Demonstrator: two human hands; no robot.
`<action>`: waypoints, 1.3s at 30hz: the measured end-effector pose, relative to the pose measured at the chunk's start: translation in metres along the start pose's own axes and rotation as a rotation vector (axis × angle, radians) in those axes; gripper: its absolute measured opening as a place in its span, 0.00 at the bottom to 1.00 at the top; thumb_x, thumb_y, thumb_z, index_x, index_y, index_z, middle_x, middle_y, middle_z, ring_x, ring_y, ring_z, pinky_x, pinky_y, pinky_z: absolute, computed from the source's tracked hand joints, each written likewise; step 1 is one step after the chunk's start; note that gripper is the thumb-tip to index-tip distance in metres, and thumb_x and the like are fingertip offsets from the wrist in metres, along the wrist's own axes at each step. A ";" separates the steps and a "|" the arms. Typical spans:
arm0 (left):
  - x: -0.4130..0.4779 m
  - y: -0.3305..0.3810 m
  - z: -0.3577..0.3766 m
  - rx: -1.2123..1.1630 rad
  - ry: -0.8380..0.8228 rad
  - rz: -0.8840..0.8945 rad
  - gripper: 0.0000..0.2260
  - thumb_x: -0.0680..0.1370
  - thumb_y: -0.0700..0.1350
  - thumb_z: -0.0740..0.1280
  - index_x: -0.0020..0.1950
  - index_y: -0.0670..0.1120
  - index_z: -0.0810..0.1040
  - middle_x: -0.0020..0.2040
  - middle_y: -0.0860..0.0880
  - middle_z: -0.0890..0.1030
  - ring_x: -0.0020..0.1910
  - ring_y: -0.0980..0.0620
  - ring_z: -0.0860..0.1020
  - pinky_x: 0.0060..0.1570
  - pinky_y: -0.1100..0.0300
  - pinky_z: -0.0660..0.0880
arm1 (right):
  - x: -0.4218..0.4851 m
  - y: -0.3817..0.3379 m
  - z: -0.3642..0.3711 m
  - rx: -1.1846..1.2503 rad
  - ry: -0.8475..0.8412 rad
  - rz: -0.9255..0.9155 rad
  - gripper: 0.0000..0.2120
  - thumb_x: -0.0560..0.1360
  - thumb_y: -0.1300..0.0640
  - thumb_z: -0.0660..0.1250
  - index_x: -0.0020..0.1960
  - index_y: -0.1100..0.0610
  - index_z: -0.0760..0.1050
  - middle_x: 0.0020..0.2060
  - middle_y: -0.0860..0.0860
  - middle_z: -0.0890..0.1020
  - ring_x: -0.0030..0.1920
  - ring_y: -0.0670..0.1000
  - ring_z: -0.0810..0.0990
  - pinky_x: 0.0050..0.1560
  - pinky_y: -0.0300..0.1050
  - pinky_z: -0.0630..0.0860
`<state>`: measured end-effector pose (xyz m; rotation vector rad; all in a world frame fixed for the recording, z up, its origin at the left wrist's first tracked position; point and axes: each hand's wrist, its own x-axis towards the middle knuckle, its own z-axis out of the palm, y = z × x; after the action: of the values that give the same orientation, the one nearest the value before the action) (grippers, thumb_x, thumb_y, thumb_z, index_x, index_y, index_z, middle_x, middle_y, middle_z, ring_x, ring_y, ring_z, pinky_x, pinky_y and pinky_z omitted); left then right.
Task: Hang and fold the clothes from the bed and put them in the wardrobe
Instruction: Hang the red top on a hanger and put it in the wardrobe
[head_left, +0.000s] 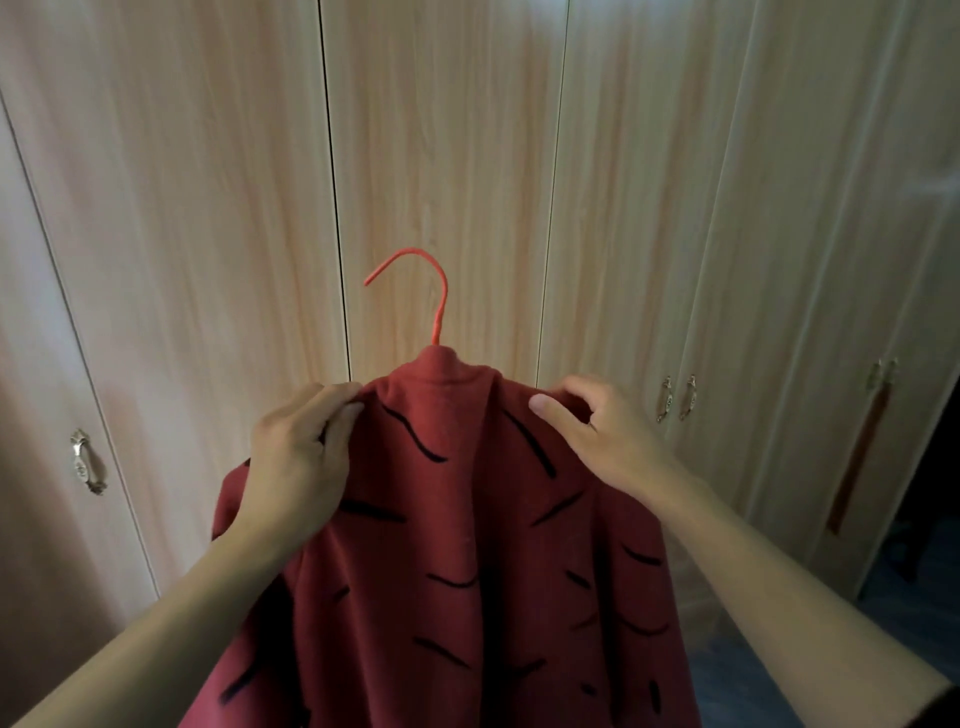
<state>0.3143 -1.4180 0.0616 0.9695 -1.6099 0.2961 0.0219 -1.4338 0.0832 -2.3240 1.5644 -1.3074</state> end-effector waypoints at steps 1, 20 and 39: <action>0.000 -0.003 0.000 0.002 0.003 -0.002 0.07 0.79 0.33 0.67 0.52 0.40 0.83 0.40 0.48 0.80 0.39 0.55 0.76 0.44 0.67 0.71 | -0.001 0.004 -0.002 0.046 -0.023 -0.016 0.16 0.77 0.41 0.65 0.43 0.53 0.78 0.38 0.49 0.79 0.39 0.48 0.77 0.41 0.42 0.73; 0.003 -0.009 0.007 0.064 0.032 -0.044 0.07 0.78 0.32 0.67 0.53 0.39 0.83 0.45 0.48 0.82 0.44 0.58 0.76 0.50 0.74 0.67 | -0.031 0.060 -0.036 -0.057 -0.279 0.451 0.08 0.71 0.56 0.76 0.47 0.53 0.79 0.43 0.47 0.84 0.40 0.45 0.83 0.41 0.45 0.82; -0.002 -0.029 0.027 -0.013 -0.190 0.108 0.13 0.80 0.44 0.61 0.54 0.40 0.83 0.40 0.48 0.79 0.38 0.49 0.78 0.43 0.57 0.72 | -0.013 0.077 -0.039 0.103 0.021 0.285 0.09 0.77 0.65 0.67 0.42 0.55 0.84 0.34 0.52 0.84 0.33 0.47 0.78 0.37 0.45 0.73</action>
<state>0.3166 -1.4529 0.0426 0.9246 -1.8396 0.2735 -0.0627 -1.4457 0.0647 -1.9471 1.7124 -1.3112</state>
